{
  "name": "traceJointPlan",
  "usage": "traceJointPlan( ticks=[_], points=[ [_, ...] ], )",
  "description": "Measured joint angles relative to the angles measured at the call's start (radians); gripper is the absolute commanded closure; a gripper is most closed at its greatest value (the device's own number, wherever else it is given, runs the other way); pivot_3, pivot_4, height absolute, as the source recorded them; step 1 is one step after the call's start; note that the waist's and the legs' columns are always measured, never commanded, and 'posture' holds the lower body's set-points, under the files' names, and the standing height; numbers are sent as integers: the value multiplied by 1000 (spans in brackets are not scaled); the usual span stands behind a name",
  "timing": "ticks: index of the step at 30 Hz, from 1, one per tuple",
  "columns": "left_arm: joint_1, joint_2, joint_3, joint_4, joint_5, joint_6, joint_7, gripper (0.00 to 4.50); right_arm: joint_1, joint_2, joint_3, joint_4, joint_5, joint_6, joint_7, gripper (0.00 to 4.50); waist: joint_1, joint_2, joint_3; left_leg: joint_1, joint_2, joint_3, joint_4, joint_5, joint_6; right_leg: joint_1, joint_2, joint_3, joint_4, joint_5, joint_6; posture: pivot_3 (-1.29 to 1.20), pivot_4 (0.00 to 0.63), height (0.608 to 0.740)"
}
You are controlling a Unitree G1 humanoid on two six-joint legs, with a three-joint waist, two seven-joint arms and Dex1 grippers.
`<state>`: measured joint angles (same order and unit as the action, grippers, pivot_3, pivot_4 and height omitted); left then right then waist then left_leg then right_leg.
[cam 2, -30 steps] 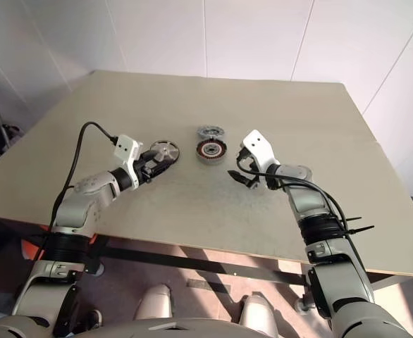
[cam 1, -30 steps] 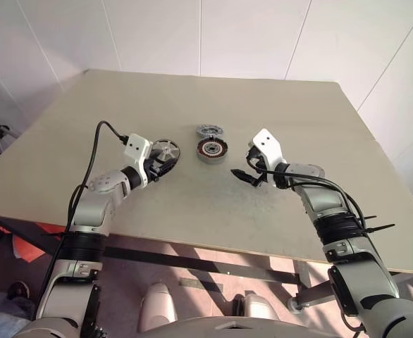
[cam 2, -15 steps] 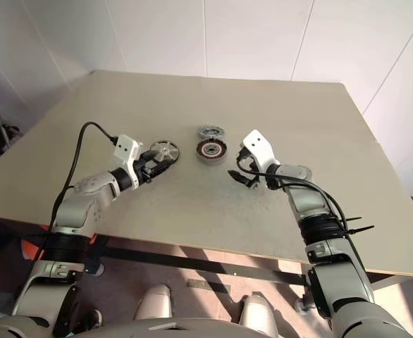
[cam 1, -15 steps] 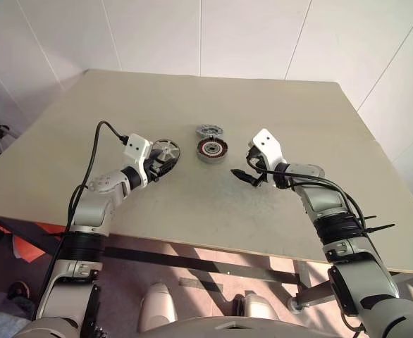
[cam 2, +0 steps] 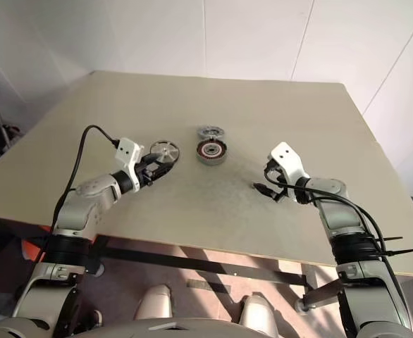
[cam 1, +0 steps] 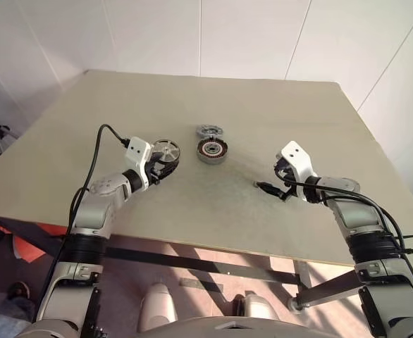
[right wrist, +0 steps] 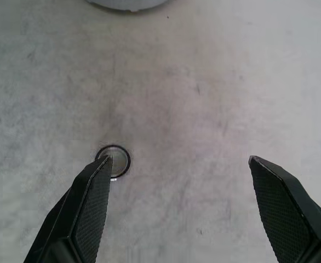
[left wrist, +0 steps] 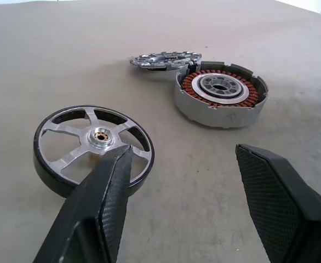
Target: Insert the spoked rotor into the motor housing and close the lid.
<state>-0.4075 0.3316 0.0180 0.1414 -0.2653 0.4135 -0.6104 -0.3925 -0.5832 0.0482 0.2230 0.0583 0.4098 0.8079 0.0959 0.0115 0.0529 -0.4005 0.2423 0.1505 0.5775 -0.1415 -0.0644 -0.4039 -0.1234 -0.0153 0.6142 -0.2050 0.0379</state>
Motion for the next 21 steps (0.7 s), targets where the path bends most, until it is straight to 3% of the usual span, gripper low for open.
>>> traceJointPlan(
  ticks=[10,21],
  points=[
    [-4,-7,-12,8,1,-2,-8,1342,42,20,-4,-83,24,49,-10,0,1,0,0,1,0,0,0,0,0,0,0,0,0,0,0,0,0,740],
    [-5,6,-11,7,2,-2,-6,1342,24,51,25,-26,21,35,-25,0,1,0,0,1,0,0,0,0,0,1,0,0,0,0,0,0,0,740]
  ],
)
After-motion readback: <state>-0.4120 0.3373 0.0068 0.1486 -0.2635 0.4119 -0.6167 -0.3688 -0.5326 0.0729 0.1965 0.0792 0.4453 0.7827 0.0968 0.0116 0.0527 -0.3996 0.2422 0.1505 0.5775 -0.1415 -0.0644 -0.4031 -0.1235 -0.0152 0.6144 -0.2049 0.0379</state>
